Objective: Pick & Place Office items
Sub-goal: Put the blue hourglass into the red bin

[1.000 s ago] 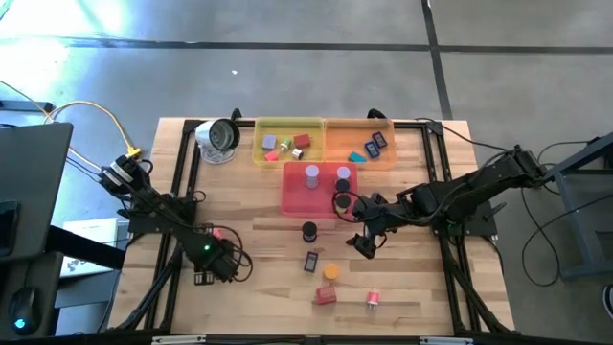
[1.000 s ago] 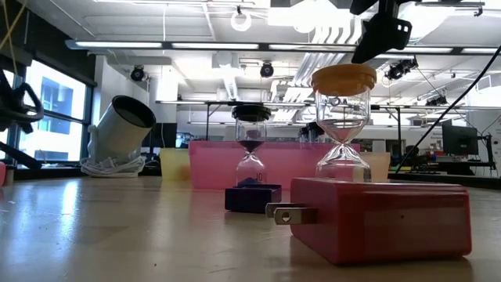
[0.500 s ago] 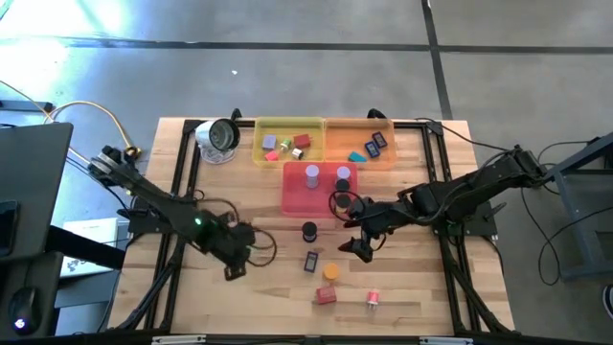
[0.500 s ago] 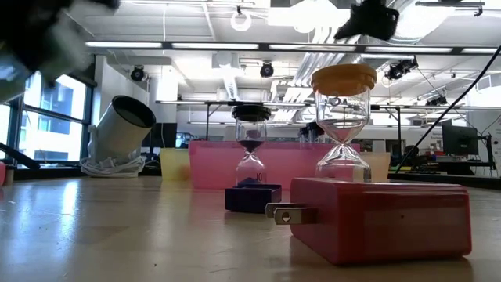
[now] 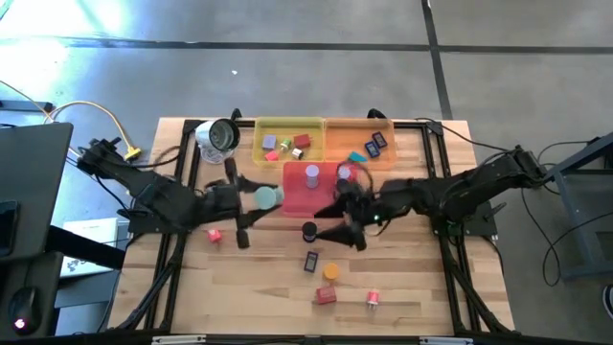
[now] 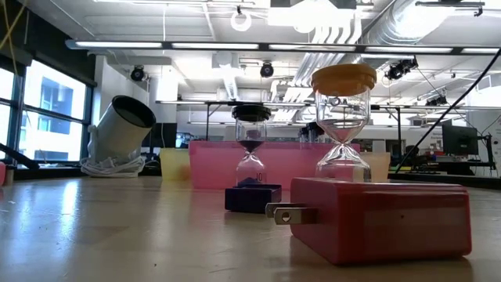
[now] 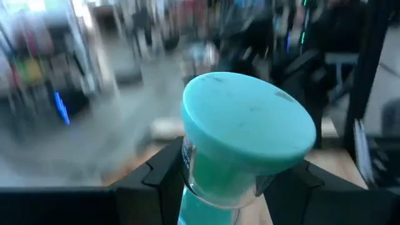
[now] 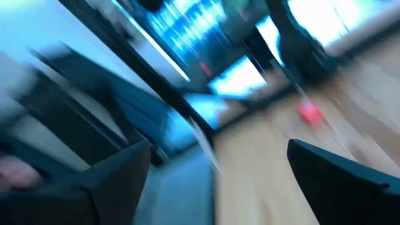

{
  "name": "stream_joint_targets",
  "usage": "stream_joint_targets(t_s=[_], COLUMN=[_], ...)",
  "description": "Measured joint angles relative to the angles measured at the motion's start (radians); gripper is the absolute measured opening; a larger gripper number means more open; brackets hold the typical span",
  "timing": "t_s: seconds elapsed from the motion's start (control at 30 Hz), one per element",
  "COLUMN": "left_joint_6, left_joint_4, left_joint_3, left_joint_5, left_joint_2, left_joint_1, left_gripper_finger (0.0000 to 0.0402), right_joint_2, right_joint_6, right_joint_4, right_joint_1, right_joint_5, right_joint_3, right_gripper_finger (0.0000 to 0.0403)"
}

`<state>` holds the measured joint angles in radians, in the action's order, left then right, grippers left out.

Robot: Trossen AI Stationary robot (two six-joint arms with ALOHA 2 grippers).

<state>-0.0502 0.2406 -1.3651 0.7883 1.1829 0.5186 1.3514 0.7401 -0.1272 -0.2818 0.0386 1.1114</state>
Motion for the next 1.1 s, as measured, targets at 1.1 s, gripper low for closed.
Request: stream_joint_targets(t_s=[1.1], left_joint_6=[-0.080], left_joint_4=[-0.894], left_joint_3=[0.002], left_joint_5=[-0.617], left_joint_2=[0.182], left_joint_1=[-0.359], left_gripper_finger=[0.0163], right_joint_2=[0.058], right_joint_6=[0.359], right_joint_4=[-0.789], right_joint_1=[0.180], right_joint_5=[-0.033], right_joint_3=[0.000], right_gripper_finger=[0.0366])
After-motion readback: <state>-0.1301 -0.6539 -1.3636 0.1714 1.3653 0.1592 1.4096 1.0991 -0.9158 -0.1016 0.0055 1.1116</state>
